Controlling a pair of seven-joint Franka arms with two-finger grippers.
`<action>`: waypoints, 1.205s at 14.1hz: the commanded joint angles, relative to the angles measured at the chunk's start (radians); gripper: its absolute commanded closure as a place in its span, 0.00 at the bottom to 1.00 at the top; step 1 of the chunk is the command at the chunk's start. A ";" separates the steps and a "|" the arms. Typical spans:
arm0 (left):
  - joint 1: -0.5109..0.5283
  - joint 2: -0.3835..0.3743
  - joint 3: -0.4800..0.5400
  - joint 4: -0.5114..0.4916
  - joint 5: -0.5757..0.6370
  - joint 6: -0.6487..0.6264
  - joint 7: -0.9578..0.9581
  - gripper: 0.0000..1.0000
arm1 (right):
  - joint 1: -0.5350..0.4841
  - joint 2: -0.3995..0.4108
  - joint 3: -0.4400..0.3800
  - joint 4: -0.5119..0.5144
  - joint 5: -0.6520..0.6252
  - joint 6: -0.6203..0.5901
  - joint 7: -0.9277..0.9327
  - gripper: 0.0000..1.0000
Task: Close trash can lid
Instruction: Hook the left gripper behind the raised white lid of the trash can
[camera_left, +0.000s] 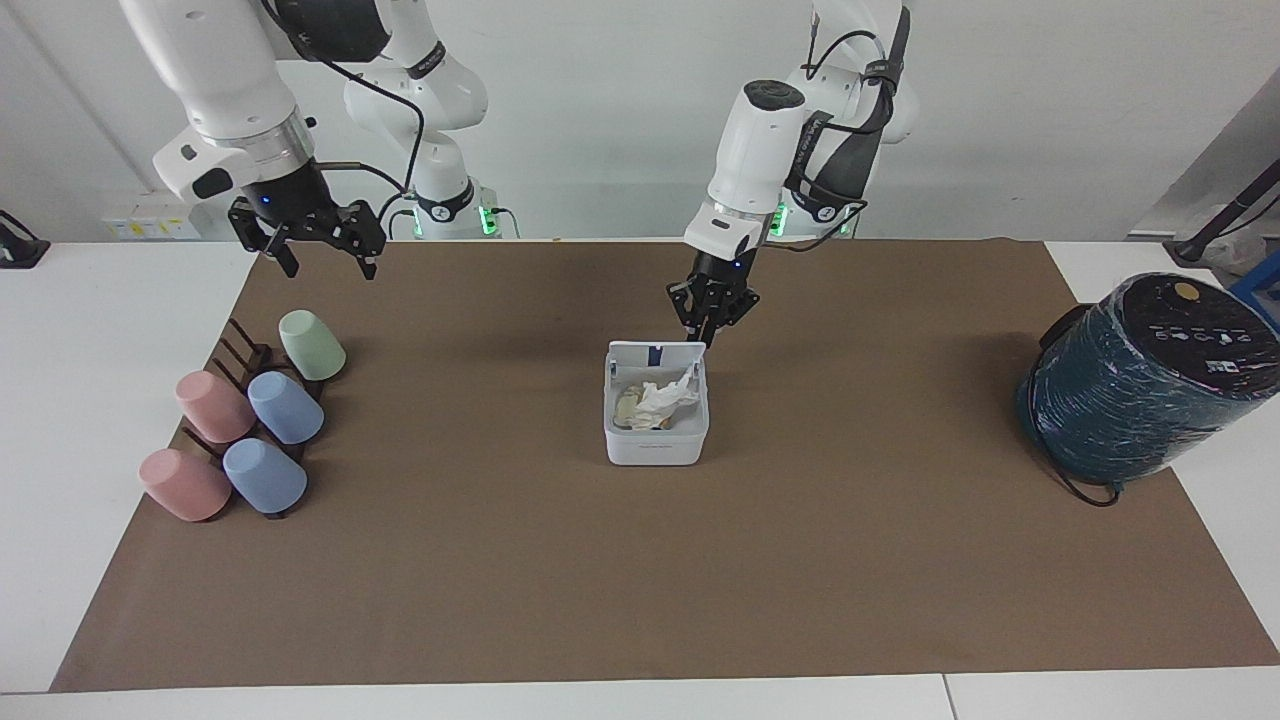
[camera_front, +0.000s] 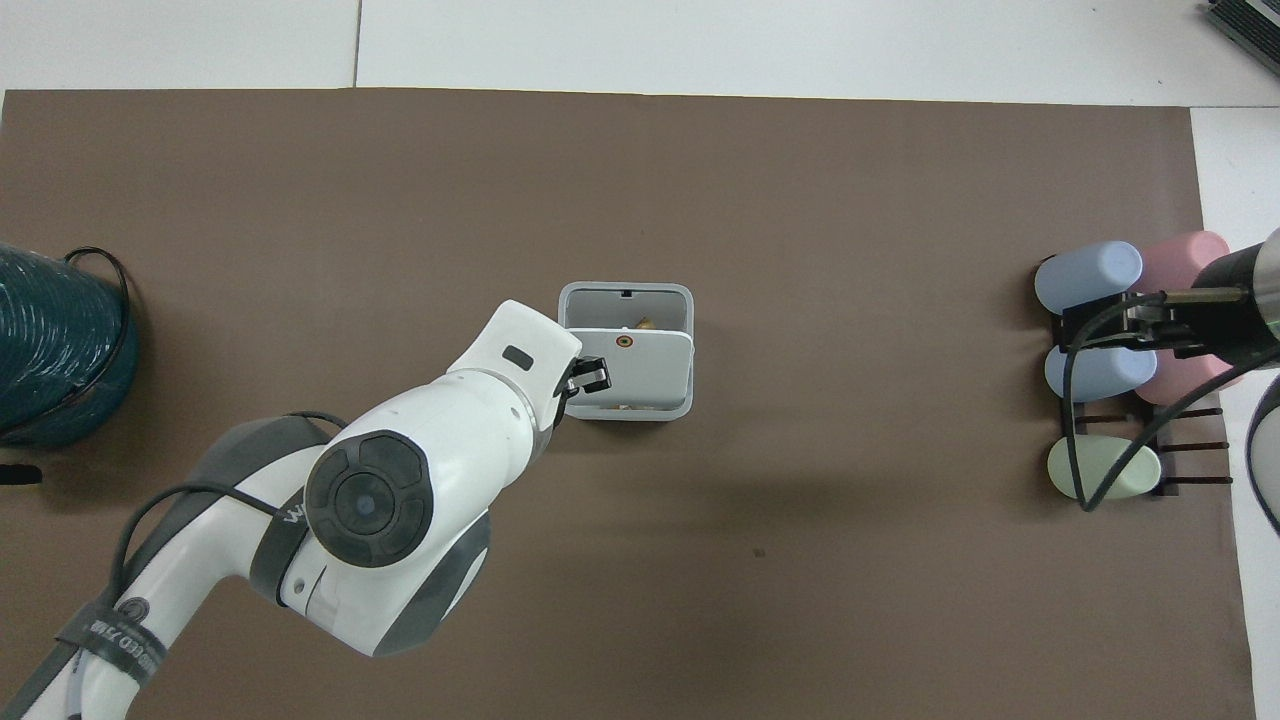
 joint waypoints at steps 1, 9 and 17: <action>0.029 0.051 0.002 0.053 -0.031 0.064 -0.016 0.78 | -0.012 -0.012 0.004 -0.013 0.019 -0.001 0.009 0.00; 0.013 0.116 0.000 0.081 -0.042 0.132 -0.015 0.78 | -0.011 -0.012 0.004 -0.013 0.019 -0.001 0.009 0.00; 0.009 0.196 -0.002 0.090 -0.040 0.202 -0.016 0.84 | -0.011 -0.012 0.004 -0.013 0.019 -0.001 0.009 0.00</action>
